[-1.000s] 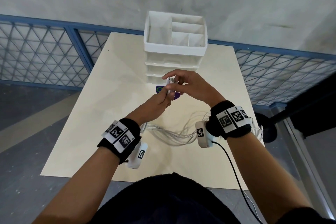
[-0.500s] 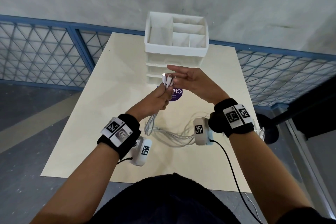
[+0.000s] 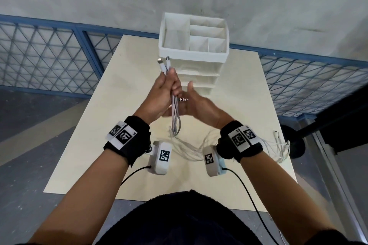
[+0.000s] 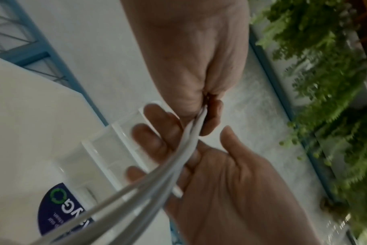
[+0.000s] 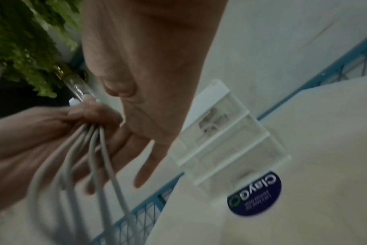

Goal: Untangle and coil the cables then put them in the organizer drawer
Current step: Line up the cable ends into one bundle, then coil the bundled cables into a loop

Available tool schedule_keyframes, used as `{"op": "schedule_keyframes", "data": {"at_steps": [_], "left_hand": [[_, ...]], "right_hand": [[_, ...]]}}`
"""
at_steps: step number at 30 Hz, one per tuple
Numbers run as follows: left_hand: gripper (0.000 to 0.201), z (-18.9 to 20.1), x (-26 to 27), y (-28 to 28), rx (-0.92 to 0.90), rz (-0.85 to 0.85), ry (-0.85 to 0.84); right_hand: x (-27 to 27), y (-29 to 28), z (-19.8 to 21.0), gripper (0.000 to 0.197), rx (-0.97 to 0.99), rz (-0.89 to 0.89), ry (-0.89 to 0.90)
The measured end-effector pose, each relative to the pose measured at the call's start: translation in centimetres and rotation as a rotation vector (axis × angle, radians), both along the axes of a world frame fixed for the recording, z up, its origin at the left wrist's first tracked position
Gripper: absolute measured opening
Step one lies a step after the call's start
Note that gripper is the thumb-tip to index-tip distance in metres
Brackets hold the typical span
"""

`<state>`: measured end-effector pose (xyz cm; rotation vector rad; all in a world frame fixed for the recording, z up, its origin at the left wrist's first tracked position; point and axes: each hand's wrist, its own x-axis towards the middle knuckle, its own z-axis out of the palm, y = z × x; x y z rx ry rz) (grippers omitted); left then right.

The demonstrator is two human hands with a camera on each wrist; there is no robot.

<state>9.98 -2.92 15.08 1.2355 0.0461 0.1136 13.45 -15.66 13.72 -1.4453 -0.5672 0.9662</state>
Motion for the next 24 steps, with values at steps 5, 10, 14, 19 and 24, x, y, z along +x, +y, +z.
{"op": "schedule_keyframes", "data": {"at_steps": [5,10,14,19,24], "left_hand": [[0.035,0.4,0.1,3.7,-0.217,0.201,-0.020],[0.033,-2.1,-1.3,4.4,-0.355,0.377,0.112],[0.027,-4.5,-1.6,4.6,-0.569,0.412,0.374],[0.029,-5.7,-2.3,4.6,-0.151,0.283,0.627],[0.025,-4.1,-2.5,3.0,0.548,0.177,0.221]], "right_hand": [[-1.1,-1.5,-1.0,0.034,-0.085,0.099,-0.123],[0.7,-2.2,1.1,0.033,-0.363,0.081,-0.482],[1.9,-1.8,2.3,0.025,-0.442,-0.061,-0.791],[2.3,-1.5,5.3,0.025,-0.559,0.053,-0.885],[2.0,-1.2,6.9,0.028,-0.722,0.260,-0.882]]}}
